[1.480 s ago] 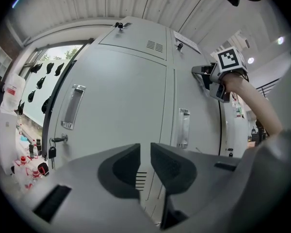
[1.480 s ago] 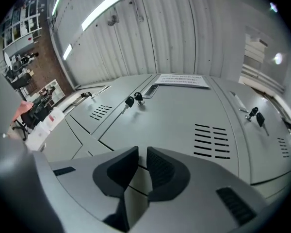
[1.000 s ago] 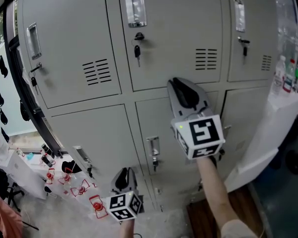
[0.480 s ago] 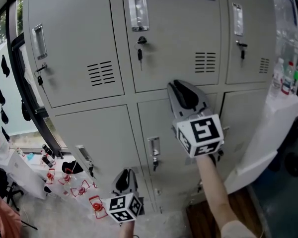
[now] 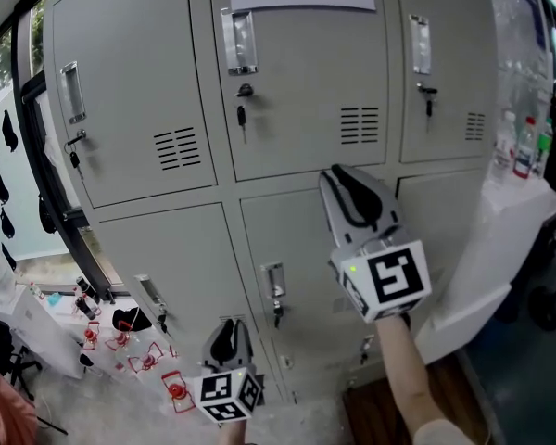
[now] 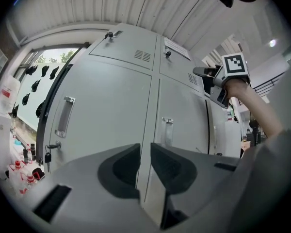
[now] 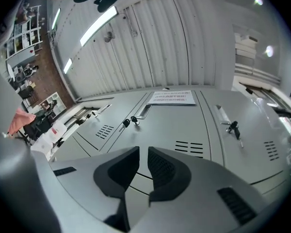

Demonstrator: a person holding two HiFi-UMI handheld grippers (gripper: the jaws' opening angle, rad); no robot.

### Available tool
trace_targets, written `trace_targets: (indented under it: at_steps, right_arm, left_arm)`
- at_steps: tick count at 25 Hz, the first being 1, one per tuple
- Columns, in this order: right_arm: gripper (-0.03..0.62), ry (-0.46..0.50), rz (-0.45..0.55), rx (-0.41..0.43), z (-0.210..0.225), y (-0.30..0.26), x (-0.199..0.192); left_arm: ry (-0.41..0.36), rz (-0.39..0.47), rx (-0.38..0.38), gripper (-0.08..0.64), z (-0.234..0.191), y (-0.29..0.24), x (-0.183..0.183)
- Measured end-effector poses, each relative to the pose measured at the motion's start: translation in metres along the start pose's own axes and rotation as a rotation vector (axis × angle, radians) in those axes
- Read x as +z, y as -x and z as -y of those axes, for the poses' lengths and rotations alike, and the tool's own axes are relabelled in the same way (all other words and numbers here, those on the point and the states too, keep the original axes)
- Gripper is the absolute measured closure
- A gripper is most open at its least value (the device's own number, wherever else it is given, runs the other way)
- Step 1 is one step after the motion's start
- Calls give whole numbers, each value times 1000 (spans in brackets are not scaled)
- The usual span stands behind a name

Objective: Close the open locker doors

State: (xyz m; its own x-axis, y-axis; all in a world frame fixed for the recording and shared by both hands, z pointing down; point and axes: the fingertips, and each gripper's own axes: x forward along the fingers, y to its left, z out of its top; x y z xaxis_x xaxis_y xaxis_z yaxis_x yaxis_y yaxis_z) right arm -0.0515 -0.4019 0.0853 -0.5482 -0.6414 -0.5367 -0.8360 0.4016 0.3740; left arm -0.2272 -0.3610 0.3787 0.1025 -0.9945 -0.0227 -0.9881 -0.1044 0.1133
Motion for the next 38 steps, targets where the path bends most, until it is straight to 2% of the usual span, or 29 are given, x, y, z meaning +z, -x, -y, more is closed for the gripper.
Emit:
trace_targets:
  at_steps: [5,9,12,14,17,21,24,27,35,38]
  right_arm:
    - [552,36,38,4,-10,46,7]
    - [552,19,41,-23,-18,92,-8]
    - [553,-15,2,-53,-24,128,-33]
    - [558,-85,-22,-41,-33,150,-53]
    - [576,-191,-63,-27,-49,182,-86]
    - [584,-183,-236,-23,-73,219,-140]
    - [586,-219,-379,-8,-90,248,-179]
    - [586,-255,-464,9,-100,271,-204]
    - [586,-260,-519,84,-98,297,-226]
    - [586,-263,-465,109,-98,297,-224]
  left_arm:
    - [-57,78,10,511,18,11,23]
    - [-51,124,13,516,33,24,24]
    - [-42,145,19,536,45,34,18]
    - [-30,149,23,548,51,39,10]
    - [-30,134,12,554,63,46,-11]
    - [-33,91,-3,554,77,52,-38]
    - [-37,55,-21,554,92,48,-57]
    - [-37,30,-27,554,105,46,-71]
    - [-17,6,-1,554,129,40,-97]
    - [-17,7,14,554,139,39,-103]
